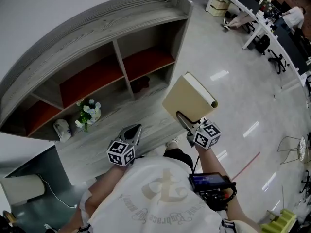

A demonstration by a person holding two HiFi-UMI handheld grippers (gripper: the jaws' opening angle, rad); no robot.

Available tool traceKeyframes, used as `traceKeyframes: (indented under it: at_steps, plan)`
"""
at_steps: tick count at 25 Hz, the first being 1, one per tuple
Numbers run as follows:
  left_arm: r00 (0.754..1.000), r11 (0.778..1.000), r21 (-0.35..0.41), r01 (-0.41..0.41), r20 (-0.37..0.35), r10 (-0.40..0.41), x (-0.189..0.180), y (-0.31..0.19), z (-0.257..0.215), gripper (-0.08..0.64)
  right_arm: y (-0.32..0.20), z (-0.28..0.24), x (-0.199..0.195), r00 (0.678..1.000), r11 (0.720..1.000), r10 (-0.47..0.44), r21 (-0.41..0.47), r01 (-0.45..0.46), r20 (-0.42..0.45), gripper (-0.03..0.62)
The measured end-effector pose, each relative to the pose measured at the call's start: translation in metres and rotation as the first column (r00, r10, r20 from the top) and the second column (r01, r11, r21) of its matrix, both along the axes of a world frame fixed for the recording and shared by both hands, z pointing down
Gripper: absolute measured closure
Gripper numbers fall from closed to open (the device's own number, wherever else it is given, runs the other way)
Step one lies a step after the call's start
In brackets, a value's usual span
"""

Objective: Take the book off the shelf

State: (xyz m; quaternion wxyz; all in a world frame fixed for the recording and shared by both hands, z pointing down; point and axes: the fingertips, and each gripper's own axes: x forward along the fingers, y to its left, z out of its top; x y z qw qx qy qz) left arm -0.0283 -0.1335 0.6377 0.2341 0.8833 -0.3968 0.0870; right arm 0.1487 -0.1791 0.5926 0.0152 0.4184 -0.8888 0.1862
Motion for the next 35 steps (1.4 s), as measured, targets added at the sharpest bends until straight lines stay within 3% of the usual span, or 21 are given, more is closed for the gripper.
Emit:
traceKeyframes:
  at_steps: [19,35]
  plan:
    - [0.999,0.999,0.0,-0.053,0.001,0.053,0.024,0.005,0.0,0.558,0.04,0.017,0.013,1.0,0.999,0.01,-0.034,-0.011,-0.019,0.377]
    - [0.999,0.999,0.003,-0.04,0.002,0.04,0.015,0.01,0.0,0.56,0.044,0.02,0.0,1.0,0.999,-0.014,-0.035,0.014,-0.014,0.377]
